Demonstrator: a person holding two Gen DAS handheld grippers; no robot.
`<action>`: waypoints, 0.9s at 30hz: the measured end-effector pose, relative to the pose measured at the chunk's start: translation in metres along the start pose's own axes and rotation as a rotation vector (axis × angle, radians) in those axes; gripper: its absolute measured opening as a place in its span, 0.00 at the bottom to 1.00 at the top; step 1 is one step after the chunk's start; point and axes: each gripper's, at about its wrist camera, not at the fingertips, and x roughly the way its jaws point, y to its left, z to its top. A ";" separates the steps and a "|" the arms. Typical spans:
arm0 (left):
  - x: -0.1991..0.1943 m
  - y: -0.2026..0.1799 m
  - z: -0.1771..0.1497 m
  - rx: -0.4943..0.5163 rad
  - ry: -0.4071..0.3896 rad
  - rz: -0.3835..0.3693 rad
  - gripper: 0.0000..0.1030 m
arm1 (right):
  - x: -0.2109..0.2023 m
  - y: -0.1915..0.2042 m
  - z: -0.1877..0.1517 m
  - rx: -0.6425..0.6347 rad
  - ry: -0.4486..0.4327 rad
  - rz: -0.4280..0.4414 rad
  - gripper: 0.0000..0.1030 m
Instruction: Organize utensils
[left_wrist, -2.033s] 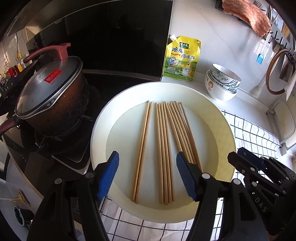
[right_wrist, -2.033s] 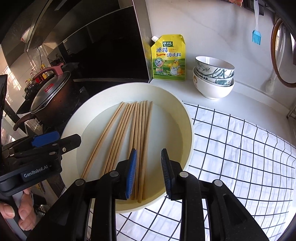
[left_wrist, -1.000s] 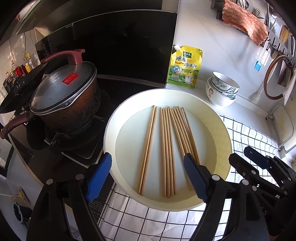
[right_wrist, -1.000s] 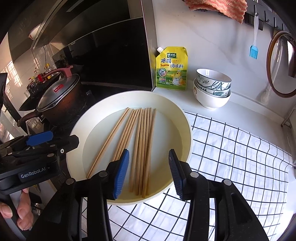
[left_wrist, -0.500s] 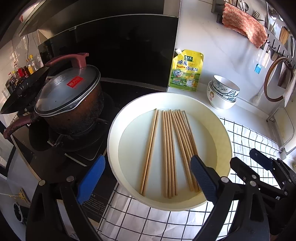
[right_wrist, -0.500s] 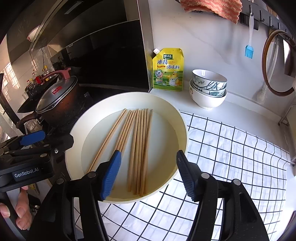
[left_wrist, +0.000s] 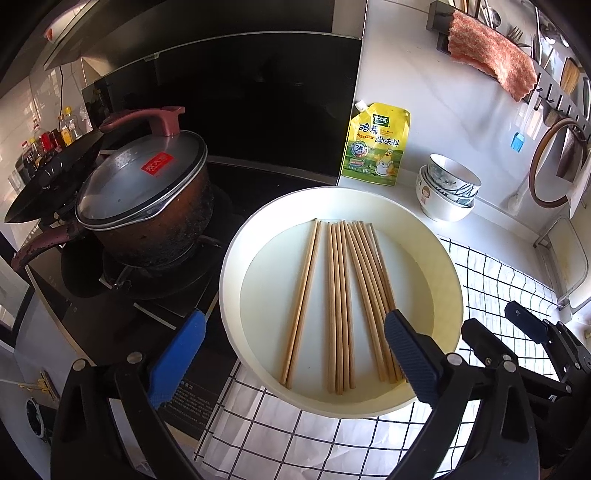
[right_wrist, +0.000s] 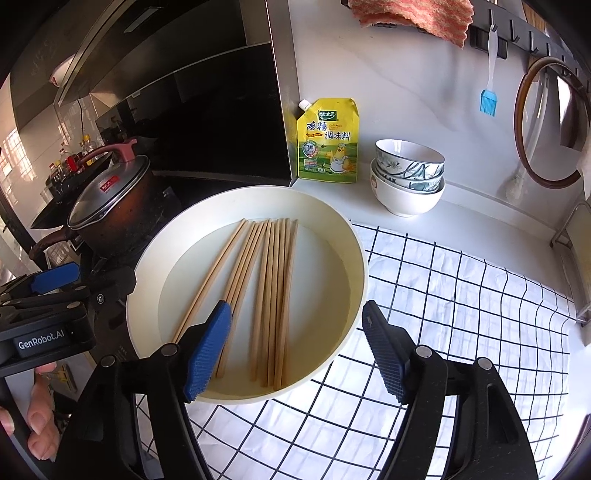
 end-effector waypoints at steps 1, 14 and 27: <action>0.000 0.000 0.000 0.003 -0.001 0.002 0.93 | 0.000 0.000 0.000 0.000 0.000 0.000 0.68; 0.000 -0.006 -0.003 0.022 0.005 0.007 0.93 | -0.002 0.007 -0.002 -0.030 -0.006 -0.008 0.68; -0.001 -0.007 -0.004 0.020 0.005 0.002 0.93 | -0.003 0.005 -0.001 -0.021 -0.005 -0.011 0.68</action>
